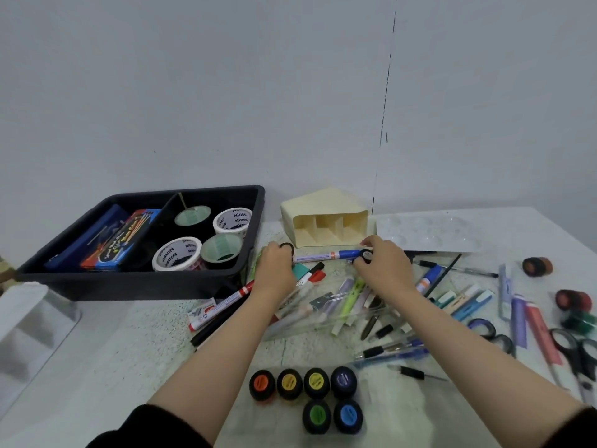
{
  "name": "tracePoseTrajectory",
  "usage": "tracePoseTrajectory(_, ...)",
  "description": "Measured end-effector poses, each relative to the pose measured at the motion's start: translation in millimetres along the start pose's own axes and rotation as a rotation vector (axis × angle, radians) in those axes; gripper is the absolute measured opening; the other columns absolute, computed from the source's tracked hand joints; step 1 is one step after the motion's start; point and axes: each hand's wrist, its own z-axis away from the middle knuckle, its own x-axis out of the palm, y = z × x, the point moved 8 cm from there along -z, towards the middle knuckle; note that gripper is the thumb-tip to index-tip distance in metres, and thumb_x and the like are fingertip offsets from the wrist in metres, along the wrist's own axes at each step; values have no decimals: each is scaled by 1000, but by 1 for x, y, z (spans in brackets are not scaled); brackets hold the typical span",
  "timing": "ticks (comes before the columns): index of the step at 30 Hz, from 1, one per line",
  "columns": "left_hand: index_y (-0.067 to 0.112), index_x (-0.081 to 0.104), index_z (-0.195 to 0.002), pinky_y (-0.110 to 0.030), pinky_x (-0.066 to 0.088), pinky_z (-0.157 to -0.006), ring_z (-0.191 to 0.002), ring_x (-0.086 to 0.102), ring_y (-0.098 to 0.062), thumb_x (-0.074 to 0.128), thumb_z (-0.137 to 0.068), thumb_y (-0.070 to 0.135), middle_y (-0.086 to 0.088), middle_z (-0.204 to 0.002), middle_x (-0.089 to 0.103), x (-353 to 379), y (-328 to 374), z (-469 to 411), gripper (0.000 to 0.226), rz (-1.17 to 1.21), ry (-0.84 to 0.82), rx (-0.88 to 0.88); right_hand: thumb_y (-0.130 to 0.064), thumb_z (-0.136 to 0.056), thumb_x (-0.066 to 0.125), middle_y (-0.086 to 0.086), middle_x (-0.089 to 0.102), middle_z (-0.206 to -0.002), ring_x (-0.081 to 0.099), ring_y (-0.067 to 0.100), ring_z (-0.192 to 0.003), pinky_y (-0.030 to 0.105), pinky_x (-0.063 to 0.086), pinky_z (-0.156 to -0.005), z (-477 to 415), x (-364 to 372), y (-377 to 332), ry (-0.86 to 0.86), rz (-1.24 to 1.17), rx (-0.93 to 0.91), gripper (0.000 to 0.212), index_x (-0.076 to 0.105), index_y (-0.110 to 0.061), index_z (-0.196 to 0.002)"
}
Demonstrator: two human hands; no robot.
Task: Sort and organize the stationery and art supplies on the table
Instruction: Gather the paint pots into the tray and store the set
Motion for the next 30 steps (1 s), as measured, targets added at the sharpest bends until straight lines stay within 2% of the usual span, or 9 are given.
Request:
tracePoseTrajectory(3, 5, 58, -106, -25, 38, -73, -101, 47, -25, 52, -84, 2, -12, -111, 44, -5, -3, 8, 22, 100, 6, -29, -27, -88, 57, 5, 59, -112, 55, 20, -102, 27, 40, -77, 18, -7, -6, 32, -120, -70, 38, 56, -14, -124)
tracePoseTrajectory(7, 10, 55, -112, -23, 36, -77, -98, 46, -21, 55, -82, 2, -7, -108, 44, -25, 2, 30, 31, 245, 39, 45, -21, -88, 60, -3, 56, -112, 50, 11, -107, 20, 34, -86, 60, -18, -20, 54, -279, -224, 32, 59, -15, -119)
tracePoseTrajectory(12, 15, 58, -105, -9, 37, -74, -91, 49, -10, 62, -78, 3, 6, -96, 49, -60, -2, 75, 30, 419, 90, 107, -23, -83, 66, -21, 54, -107, 49, -7, -105, 14, 38, -90, 121, -22, -40, -18, -431, -373, 32, 59, -32, -113)
tracePoseTrajectory(15, 19, 58, -102, -16, 45, -82, -93, 53, -8, 66, -75, 2, 10, -96, 52, -69, -15, 105, 33, 487, 93, 99, -34, -80, 60, -21, 54, -110, 51, -3, -108, 8, 37, -89, 161, -18, -57, -105, -474, -468, 29, 62, -33, -109)
tracePoseTrajectory(17, 21, 58, -102, -19, 46, -83, -94, 55, -7, 70, -74, 5, 7, -100, 55, -69, -27, 123, 34, 521, 83, 71, -33, -82, 60, -23, 50, -112, 50, -1, -110, 7, 36, -91, 182, -10, -64, -191, -465, -488, 30, 62, -35, -112)
tracePoseTrajectory(21, 27, 59, -100, -11, 43, -77, -91, 55, 1, 71, -74, 5, 13, -99, 58, -68, -42, 159, 37, 555, 97, 72, -25, -83, 61, -31, 47, -115, 48, -8, -109, 6, 36, -90, 209, 9, -76, -322, -363, -544, 38, 56, -40, -116)
tracePoseTrajectory(23, 35, 57, -98, -7, 43, -76, -94, 53, 6, 73, -73, 4, 17, -100, 59, -66, -44, 173, 42, 561, 104, 102, -25, -84, 60, -34, 47, -116, 43, -14, -111, 4, 34, -91, 216, 13, -80, -346, -313, -566, 39, 56, -40, -119)
tracePoseTrajectory(26, 44, 53, -95, -11, 45, -78, -97, 53, 4, 74, -70, 4, 18, -99, 59, -65, -48, 189, 51, 577, 122, 116, -25, -85, 59, -31, 48, -116, 35, -24, -108, -1, 27, -92, 222, 13, -87, -335, -240, -614, 37, 56, -35, -121)
tracePoseTrajectory(30, 43, 55, -97, -15, 47, -80, -96, 56, 1, 78, -69, 7, 18, -99, 61, -60, -55, 204, 50, 601, 116, 99, -27, -86, 58, -22, 56, -119, 40, -11, -111, -2, 23, -91, 227, 13, -91, -348, -171, -656, 35, 58, -32, -121)
